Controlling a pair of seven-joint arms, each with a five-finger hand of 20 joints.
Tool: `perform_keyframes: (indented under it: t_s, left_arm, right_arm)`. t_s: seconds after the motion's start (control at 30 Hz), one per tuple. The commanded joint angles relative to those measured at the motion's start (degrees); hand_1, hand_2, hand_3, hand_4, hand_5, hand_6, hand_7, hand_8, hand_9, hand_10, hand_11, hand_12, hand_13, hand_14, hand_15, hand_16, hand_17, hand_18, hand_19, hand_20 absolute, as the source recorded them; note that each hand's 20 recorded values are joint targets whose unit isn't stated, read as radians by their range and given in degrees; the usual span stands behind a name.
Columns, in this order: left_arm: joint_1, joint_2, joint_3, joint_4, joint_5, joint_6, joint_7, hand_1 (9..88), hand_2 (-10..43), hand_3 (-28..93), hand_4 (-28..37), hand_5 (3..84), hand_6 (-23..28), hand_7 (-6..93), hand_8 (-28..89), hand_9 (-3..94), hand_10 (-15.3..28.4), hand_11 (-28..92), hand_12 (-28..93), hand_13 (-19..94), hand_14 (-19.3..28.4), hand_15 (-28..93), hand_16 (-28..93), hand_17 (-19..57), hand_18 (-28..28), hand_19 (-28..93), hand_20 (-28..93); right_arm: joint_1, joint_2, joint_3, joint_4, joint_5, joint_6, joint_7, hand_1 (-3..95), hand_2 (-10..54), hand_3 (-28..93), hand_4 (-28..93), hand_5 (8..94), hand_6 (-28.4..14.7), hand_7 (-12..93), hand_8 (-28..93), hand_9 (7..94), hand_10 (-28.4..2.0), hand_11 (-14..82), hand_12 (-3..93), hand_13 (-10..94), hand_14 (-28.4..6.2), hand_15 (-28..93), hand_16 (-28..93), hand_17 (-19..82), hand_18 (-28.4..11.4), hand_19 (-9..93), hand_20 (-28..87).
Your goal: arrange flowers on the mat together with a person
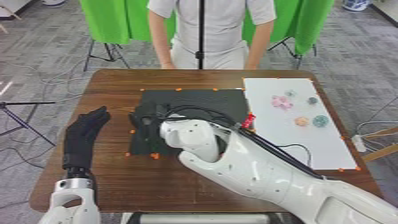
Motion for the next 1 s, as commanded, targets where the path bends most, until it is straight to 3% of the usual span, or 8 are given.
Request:
perform_keyframes:
  t_s: [0.03,0.37,0.53,0.6,0.7,0.8,0.9,1.0]
  left_arm:
    - [1.19,-0.59,-0.59,-0.42,0.2,0.0,-0.61,14.6,13.2,71,-28.3,52.2,3.3,13.4,-8,48.4,11.8,22,10,41,15.1,14,1,13.6,11.3,5,26]
    - [2.11,-0.85,-1.05,-1.08,0.29,0.13,-0.62,16.2,14.9,68,-28.3,50.0,5.6,10.8,-6,50.0,14.7,20,11,43,18.2,16,1,13.1,12.2,8,24]
    - [2.14,-1.32,-1.32,-1.17,0.2,-0.16,-0.51,16.7,15.3,67,-28.3,50.6,6.1,10.5,-6,51.1,15.2,19,12,43,18.5,16,1,12.9,12.5,9,24]
    - [2.3,-1.29,-1.46,-1.28,0.39,-0.54,-0.8,16.9,15.4,66,-28.3,50.9,6.1,10.3,-6,51.4,15.2,19,12,44,18.6,16,1,12.9,12.5,9,24]
    - [2.93,-1.48,-1.81,-1.64,0.55,-0.68,-0.83,17.0,15.5,66,-28.3,51.0,6.0,10.4,-6,51.5,15.2,19,13,44,18.7,16,1,12.9,12.6,9,24]
    - [2.83,-1.84,-1.8,-1.64,0.45,-0.87,-0.75,17.0,15.4,66,-28.3,51.4,6.0,10.4,-6,51.9,15.2,19,13,44,18.6,16,1,12.9,12.6,9,23]
    - [3.0,-2.18,-1.48,-1.88,0.67,-1.25,-0.63,17.1,15.5,66,-28.3,51.5,6.0,10.4,-6,52.2,15.3,19,13,44,18.7,16,1,12.9,12.6,9,23]
    - [3.14,-2.57,-1.38,-2.1,0.99,-1.91,-0.75,17.1,15.5,67,-28.3,51.6,6.0,10.4,-6,52.2,15.3,19,13,44,18.8,16,1,12.9,12.6,9,23]
  right_arm:
    - [1.93,3.16,1.51,-4.47,1.52,-0.76,1.11,43.9,-9.5,71,-26,60.2,6.2,16,-12,84.1,-9.1,14.2,23.4,88,-0.2,60,37,48,-18.2,88,49]
    - [-0.16,9.73,11.45,-15.87,8.11,3.09,1.94,42.1,-9.5,72,-26,59.2,6.0,16,-12,83.6,-9.4,16.7,19.5,88,-0.2,60,37,48,-18.4,88,49]
    - [-9.15,16.43,22.29,-24.98,16.51,16.52,3.69,41.8,-9.5,71,-26,61.1,5.1,16,-11,83.7,-9.7,17.1,18.8,88,-0.4,59,36,48,-18.3,88,49]
    - [-16.03,18.7,28.95,-29.07,22.86,22.02,3.55,40.8,-9.5,69,-22,62.9,3.9,15,-10,82.6,-10.2,17.2,18.8,87,-1.6,52,35,46,-18.7,84,48]
    - [-28.44,18.68,40.99,-33.64,39.06,27.06,-1.68,33.9,-7.5,67,-18,65.1,1.8,14,-9,77.0,-12.0,16.1,18.5,76,-8.7,37,33,36,-19.2,67,44]
    - [-41.46,15.24,53.6,-35.7,58.78,23.55,-12.14,25.7,-2.4,67,-16,62.6,-0.1,12,-9,67.5,-14.5,12.2,17.0,62,-13.1,22,28,30,-16.5,45,37]
    - [-52.27,11.1,60.7,-36.6,73.47,22.93,-19.14,17.8,0.7,69,-15,54.0,-1.3,9,-7,53.5,-15.4,6.9,15.1,44,-14.7,12,24,24,-15.1,23,33]
    - [-59.67,7.13,63.22,-36.19,79.39,25.52,-24.28,12.6,2.8,70,-15,47.2,-1.0,6,-7,45.8,-15.3,5.1,13.3,34,-13.6,9,20,21,-14.6,11,30]
